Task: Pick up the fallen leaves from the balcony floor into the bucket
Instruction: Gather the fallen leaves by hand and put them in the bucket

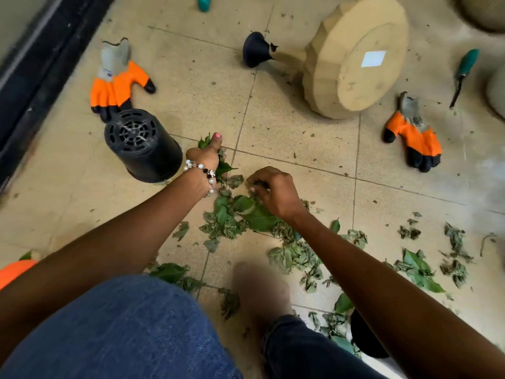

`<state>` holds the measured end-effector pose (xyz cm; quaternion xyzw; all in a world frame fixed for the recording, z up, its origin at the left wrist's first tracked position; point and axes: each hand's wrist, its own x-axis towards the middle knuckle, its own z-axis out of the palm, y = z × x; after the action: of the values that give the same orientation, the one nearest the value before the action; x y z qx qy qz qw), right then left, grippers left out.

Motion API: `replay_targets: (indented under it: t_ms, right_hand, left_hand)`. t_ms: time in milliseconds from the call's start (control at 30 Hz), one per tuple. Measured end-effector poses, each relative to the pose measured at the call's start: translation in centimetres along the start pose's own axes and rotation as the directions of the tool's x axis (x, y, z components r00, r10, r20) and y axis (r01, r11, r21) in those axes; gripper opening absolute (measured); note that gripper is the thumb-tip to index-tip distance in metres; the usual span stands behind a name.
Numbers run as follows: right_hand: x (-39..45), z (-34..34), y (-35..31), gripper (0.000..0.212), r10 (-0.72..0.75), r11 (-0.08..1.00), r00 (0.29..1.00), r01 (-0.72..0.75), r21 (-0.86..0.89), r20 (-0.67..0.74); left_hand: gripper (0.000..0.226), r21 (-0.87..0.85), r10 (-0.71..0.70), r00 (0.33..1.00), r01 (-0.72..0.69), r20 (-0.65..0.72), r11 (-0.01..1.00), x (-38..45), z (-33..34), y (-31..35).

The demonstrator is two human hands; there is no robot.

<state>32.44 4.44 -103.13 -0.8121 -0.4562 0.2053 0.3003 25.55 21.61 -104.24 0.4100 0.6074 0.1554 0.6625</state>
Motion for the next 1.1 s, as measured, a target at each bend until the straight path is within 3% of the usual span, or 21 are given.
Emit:
replay_targets:
  t_ms: [67,100,200,267,300,400,500,567,633,733,767,867,900,1000,1100]
  right_hand:
    - [0.7,1.1,-1.0,0.029,-0.055,0.996,0.995,0.061,-0.064,0.089]
    - [0.9,1.6,-1.4,0.041,-0.054,0.989,0.985,0.075,-0.126,0.167]
    - [1.3,2.8,-1.7,0.083,-0.006,0.937,0.916,0.146,-0.318,0.402]
    - [1.1,3.3,-1.5,0.091,-0.029,0.895,0.880,0.234,-0.380,0.474]
    - [0.9,3.4,-1.4,0.087,-0.057,0.876,0.874,0.275,-0.396,0.482]
    - [0.6,3.3,-1.2,0.058,-0.168,0.876,0.889,0.334,-0.349,0.426]
    - [0.1,2.8,0.0,0.035,-0.265,0.876,0.915,0.360,-0.322,0.303]
    - [-0.2,1.8,0.8,0.025,-0.182,0.935,0.968,0.225,-0.274,0.172]
    - [-0.2,0.5,1.6,0.014,-0.070,0.975,0.997,0.076,-0.208,0.038]
    - [-0.5,-1.3,3.0,0.009,0.043,0.981,0.992,-0.065,-0.182,-0.121]
    - [-0.7,-1.4,3.5,0.010,0.076,0.975,0.989,-0.100,-0.198,-0.125]
    - [-2.5,-0.8,4.9,0.038,0.179,0.954,0.981,-0.192,-0.231,-0.078]
    - [-3.3,-0.5,5.0,0.054,0.203,0.951,0.978,-0.210,-0.229,-0.051]
    - [-5.0,0.9,4.6,0.095,0.148,0.948,0.988,-0.130,-0.292,0.043]
    - [-4.5,2.0,3.6,0.105,0.088,0.927,0.990,-0.042,-0.373,0.107]
  left_hand:
    - [0.108,0.042,-0.001,0.999,0.003,-0.053,0.999,2.1,-0.9,-0.9]
    - [0.110,0.042,0.007,0.998,-0.004,-0.064,0.999,2.8,-1.2,-1.1]
    - [0.098,0.052,0.026,0.997,-0.022,-0.077,0.998,1.8,-2.0,-0.3]
    - [0.096,0.027,0.036,0.997,-0.035,-0.063,0.999,0.4,-2.3,0.4]
    - [0.084,0.020,0.030,0.999,-0.029,-0.039,0.999,-0.2,-2.4,0.7]
    - [0.046,0.007,-0.004,0.999,0.004,-0.034,1.000,-0.8,-2.4,1.0]
    - [0.037,-0.019,-0.027,1.000,0.027,0.008,0.999,-1.1,-2.2,0.7]
    - [0.038,-0.011,-0.051,0.998,0.051,0.022,0.999,-0.9,-2.0,0.3]
    - [0.051,-0.028,-0.032,0.999,0.033,0.039,0.999,-0.7,-1.6,0.0]
    - [0.112,0.044,-0.011,1.000,0.010,0.013,0.999,2.4,-0.2,-2.6]
    - [0.109,0.041,-0.005,1.000,0.004,0.017,0.999,2.2,0.2,-2.7]
    - [0.043,0.017,0.002,0.995,-0.004,0.098,1.000,-1.5,0.9,-1.1]
    - [0.034,0.023,-0.003,0.993,0.000,0.118,1.000,-2.0,1.2,-1.1]
    - [0.034,0.007,0.015,0.990,-0.016,0.139,1.000,-2.4,2.0,-1.5]
    - [0.035,-0.002,-0.003,0.989,0.003,0.146,1.000,-2.9,2.3,-1.7]
